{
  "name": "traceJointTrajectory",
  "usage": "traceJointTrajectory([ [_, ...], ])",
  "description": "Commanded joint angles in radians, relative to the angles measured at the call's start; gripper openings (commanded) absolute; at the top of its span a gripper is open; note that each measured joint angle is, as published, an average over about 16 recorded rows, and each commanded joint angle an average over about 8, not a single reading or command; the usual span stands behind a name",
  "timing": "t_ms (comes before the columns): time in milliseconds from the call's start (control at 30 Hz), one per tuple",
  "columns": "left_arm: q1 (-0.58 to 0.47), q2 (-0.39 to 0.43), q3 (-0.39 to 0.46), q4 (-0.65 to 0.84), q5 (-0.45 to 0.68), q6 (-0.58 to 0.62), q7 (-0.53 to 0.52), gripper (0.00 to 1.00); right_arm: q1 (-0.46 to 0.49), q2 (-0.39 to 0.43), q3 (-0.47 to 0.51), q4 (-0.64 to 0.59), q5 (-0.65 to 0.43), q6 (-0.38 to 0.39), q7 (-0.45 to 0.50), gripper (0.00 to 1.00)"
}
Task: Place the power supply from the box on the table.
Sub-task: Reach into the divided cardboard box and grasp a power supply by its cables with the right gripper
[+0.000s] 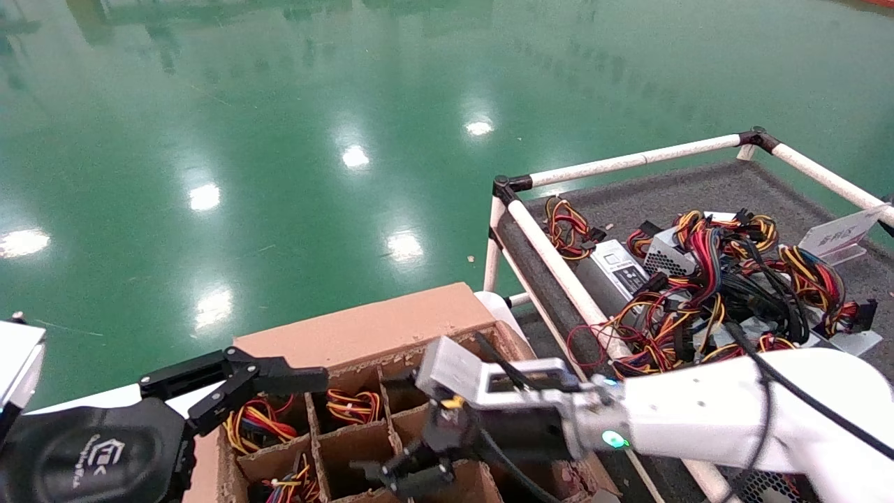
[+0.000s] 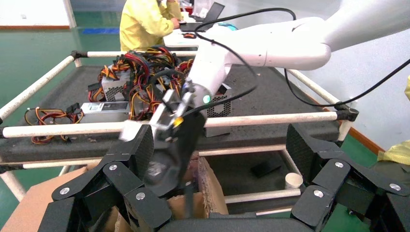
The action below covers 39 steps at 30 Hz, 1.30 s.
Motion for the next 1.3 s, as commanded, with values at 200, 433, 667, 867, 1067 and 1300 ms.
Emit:
traceJointTrajectory([
  [200,0.000,0.000,0.000,0.000,0.000,0.000,0.000,1.00,0.046,-0.086,-0.014,-0.119,-0.030,0.038,-0.059,1.00],
  [433,0.000,0.000,0.000,0.000,0.000,0.000,0.000,1.00,0.076,-0.132,-0.017,-0.225,-0.028,0.034,-0.119,0.73],
  [667,0.000,0.000,0.000,0.000,0.000,0.000,0.000,1.00,0.103,-0.163,-0.024,-0.307,-0.019,0.037,-0.159,0.31],
  [867,0.000,0.000,0.000,0.000,0.000,0.000,0.000,1.00,0.113,-0.175,-0.046,-0.342,-0.003,0.054,-0.174,0.25],
  [1067,0.000,0.000,0.000,0.000,0.000,0.000,0.000,1.00,0.113,-0.179,-0.082,-0.345,0.024,0.076,-0.174,0.23],
  [1300,0.000,0.000,0.001,0.000,0.000,0.000,0.000,1.00,0.114,-0.181,-0.127,-0.345,0.059,0.107,-0.171,0.25],
])
